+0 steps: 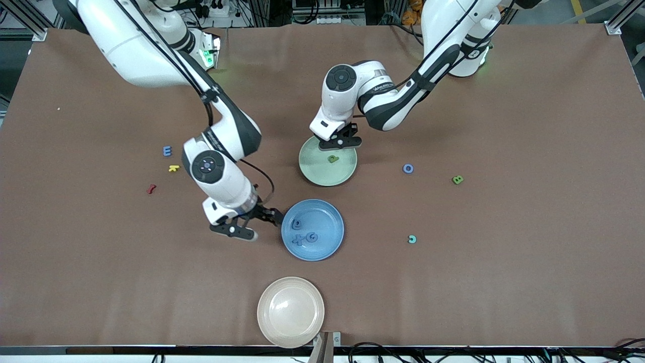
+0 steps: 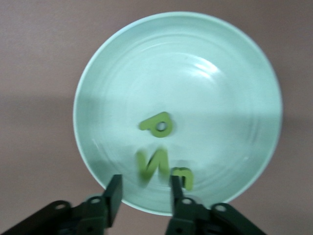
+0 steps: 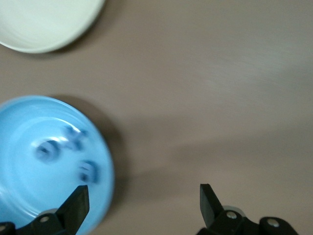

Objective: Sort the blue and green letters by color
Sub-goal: 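Place the blue letter on the blue plate while the left gripper places green N, then grasp the blue m with the right gripper while the left gripper grasps green B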

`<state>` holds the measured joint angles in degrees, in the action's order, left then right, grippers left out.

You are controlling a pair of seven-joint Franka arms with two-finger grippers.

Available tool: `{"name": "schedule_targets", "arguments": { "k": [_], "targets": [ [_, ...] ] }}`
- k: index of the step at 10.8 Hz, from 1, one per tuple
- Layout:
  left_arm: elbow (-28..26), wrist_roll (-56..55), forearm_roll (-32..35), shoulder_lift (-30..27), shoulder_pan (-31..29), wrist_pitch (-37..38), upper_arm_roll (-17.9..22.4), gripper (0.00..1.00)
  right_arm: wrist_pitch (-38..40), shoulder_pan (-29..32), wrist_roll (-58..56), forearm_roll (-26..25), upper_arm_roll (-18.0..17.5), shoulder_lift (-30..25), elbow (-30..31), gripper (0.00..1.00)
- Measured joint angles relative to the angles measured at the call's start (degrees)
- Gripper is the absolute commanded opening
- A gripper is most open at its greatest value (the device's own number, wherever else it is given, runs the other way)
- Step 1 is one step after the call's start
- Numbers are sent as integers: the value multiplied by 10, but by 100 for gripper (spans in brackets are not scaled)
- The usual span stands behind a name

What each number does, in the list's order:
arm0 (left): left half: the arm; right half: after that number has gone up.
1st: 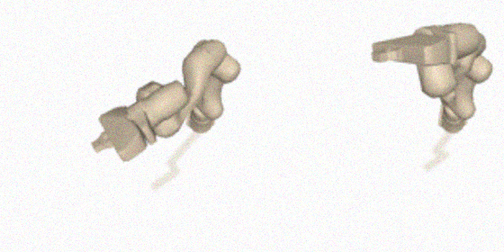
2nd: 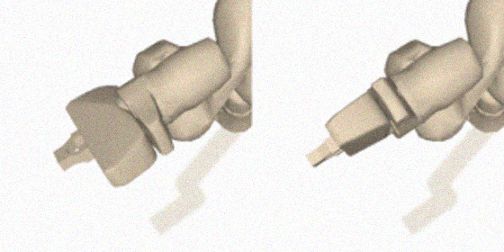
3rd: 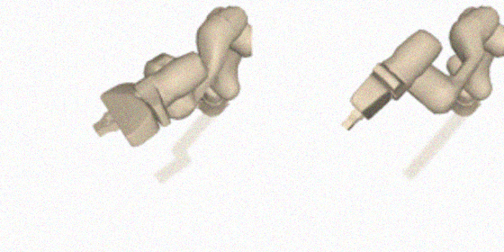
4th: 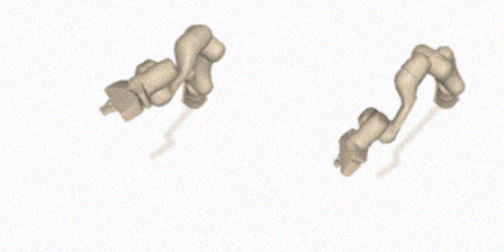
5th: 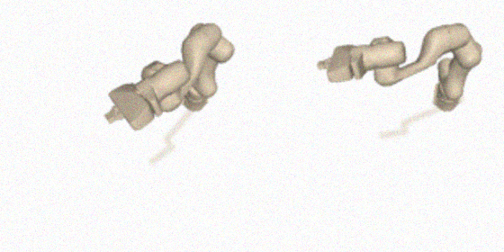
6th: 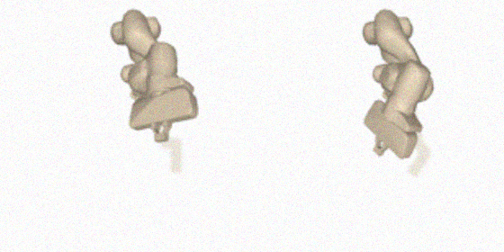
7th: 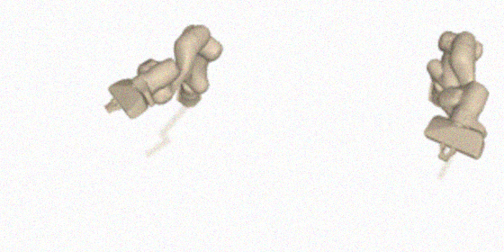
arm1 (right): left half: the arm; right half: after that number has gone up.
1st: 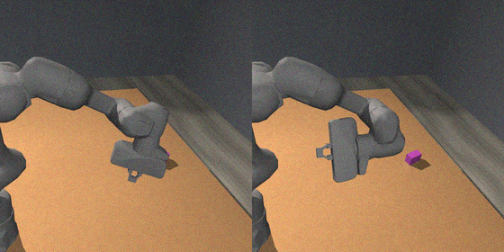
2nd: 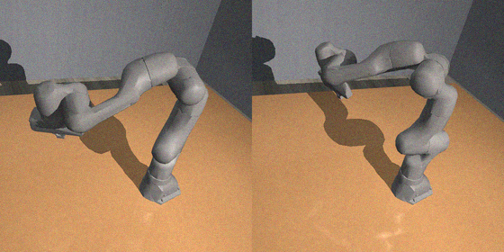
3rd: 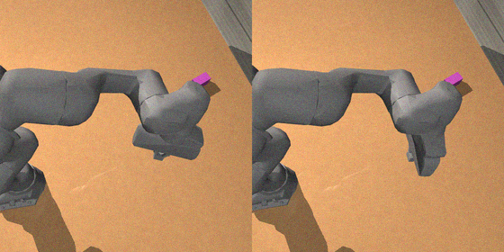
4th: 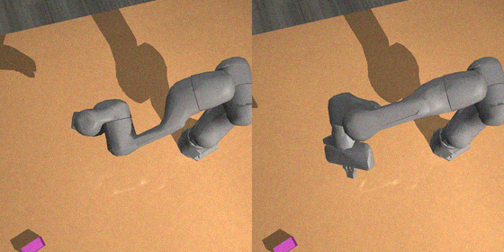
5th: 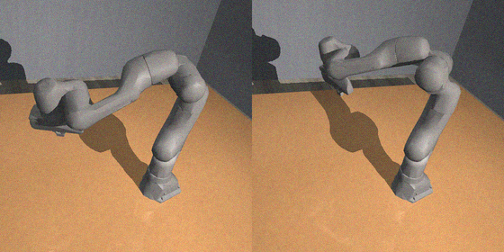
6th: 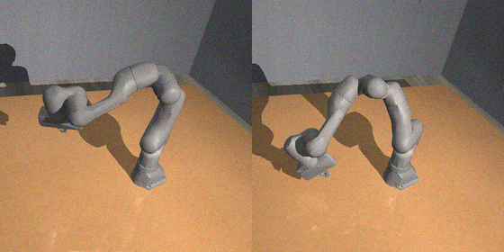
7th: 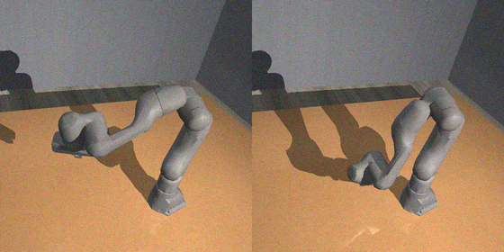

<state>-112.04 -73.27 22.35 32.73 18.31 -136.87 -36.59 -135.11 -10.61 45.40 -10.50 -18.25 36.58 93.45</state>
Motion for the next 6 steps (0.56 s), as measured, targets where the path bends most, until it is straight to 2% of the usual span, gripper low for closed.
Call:
{"name": "schedule_targets", "arguments": {
  "k": [2,4,6],
  "targets": [
    [2,1,0,4,-3,17,2,100,72,40,-53,0,-10,-69,92,100],
    [7,22,0,4,-12,33,10,100,143,69,-81,0,-18,-116,148,100],
    [9,58,0,4,-49,41,17,100,164,95,-120,0,-24,-160,206,100]
  ]
}}
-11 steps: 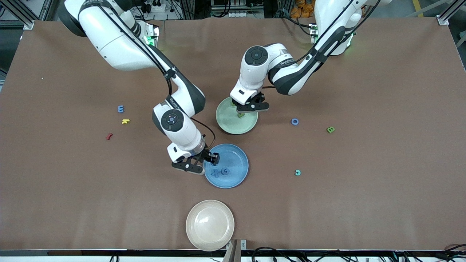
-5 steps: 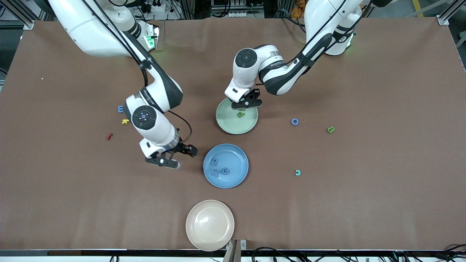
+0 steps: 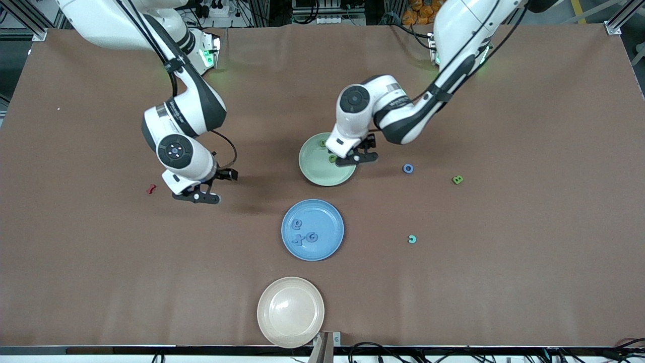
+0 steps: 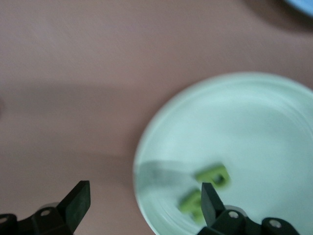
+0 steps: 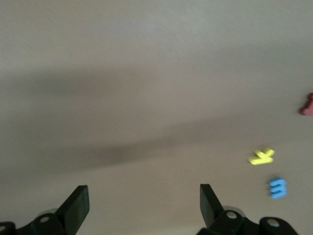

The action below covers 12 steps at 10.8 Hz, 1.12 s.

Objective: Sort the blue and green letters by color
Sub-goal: 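Grasp the blue m with the right gripper while the left gripper grasps green B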

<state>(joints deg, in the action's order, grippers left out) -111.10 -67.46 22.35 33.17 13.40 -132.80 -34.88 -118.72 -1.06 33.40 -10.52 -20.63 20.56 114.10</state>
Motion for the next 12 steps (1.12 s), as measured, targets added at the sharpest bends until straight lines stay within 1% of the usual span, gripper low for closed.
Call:
{"name": "schedule_targets", "arguments": {
  "k": [2,4,5,7,8,10,11,12],
  "targets": [
    [3,53,0,0,-60,1,2,100,3,41,-67,0,-4,-51,72,100],
    [4,105,0,-1,-120,2,3,100,-10,77,-115,0,-4,-84,140,100],
    [4,128,0,-3,-140,10,3,100,-19,91,-134,0,-3,-91,164,100],
    [1,153,11,-10,-160,41,2,100,-32,114,-179,-2,4,-102,193,100],
    [-7,155,25,-15,-163,51,2,100,-41,118,-211,-3,20,-107,204,100],
    [-27,155,55,-29,-178,55,3,100,-97,122,-294,-3,80,-113,239,100],
    [-37,155,63,-39,-190,55,3,100,-128,127,-324,-3,103,-113,257,98],
    [-43,158,69,-49,-200,55,2,100,-151,133,-341,-3,114,-113,273,93]
  ]
}}
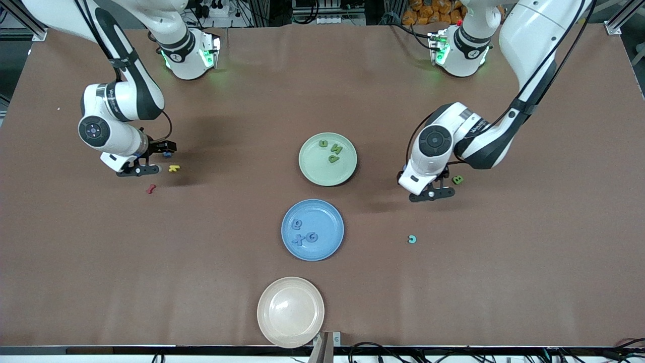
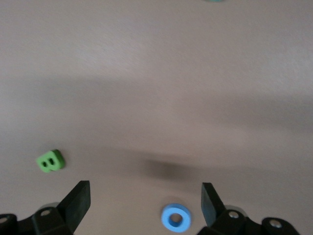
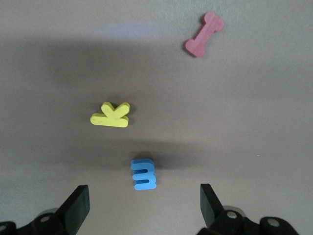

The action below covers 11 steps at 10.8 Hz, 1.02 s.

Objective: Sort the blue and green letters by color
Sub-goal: 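Grasp the blue m with the right gripper while the left gripper grasps green B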

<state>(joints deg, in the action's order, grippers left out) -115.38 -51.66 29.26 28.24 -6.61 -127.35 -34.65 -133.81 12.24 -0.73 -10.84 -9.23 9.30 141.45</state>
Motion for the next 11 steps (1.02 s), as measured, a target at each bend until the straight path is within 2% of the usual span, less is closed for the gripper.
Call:
{"name": "schedule_targets", "arguments": {
  "k": [2,5,7,9,11],
  "targets": [
    [-1,44,2,-20,-20,0,-1,100,-26,2,-7,0,2,1,20,85],
    [-16,79,2,-29,-84,-17,-4,100,-67,6,-22,0,5,13,36,74],
    [-53,78,2,-35,-123,-67,-6,100,-80,10,-31,0,8,26,38,70],
    [-108,68,2,-66,-161,-122,-8,100,-86,14,-34,0,8,35,38,68],
    [-158,29,2,-98,-186,-170,-8,100,-88,15,-36,0,8,39,39,62]
  ]
}}
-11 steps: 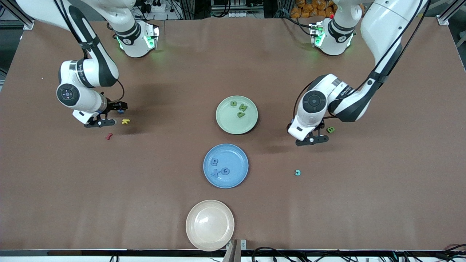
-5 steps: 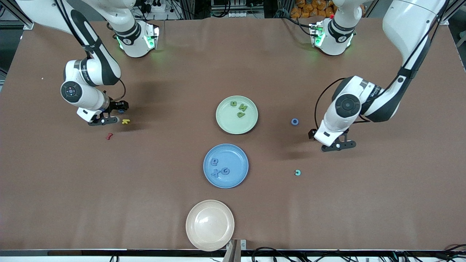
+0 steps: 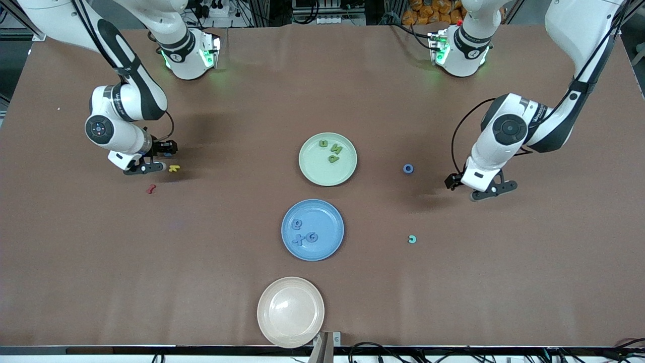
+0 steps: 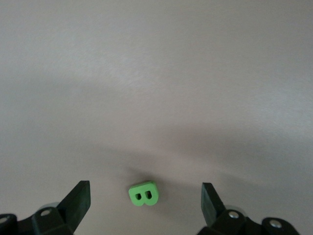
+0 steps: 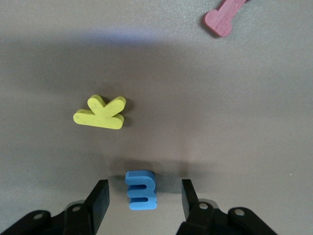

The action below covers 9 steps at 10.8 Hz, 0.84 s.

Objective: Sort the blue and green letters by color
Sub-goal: 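Grasp the blue m with the right gripper while the left gripper grasps green B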

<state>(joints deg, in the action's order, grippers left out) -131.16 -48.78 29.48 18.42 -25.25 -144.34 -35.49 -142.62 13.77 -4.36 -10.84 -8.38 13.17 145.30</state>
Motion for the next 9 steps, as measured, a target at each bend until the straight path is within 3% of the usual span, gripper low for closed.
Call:
{"name": "schedule_targets", "arguments": {
  "k": [2,4,5,9],
  "targets": [
    [-42,-53,0,-12,-11,-53,0,100,-4,0,-2,0,0,3,2,49],
    [-65,-97,9,-12,-11,-68,0,100,-11,0,-3,0,0,5,4,10],
    [-70,-114,15,-10,-12,-68,1,100,-11,0,-4,0,0,4,4,0],
    [-74,-155,57,23,-33,-77,2,100,-10,0,-4,0,-1,1,4,0]
  ]
}}
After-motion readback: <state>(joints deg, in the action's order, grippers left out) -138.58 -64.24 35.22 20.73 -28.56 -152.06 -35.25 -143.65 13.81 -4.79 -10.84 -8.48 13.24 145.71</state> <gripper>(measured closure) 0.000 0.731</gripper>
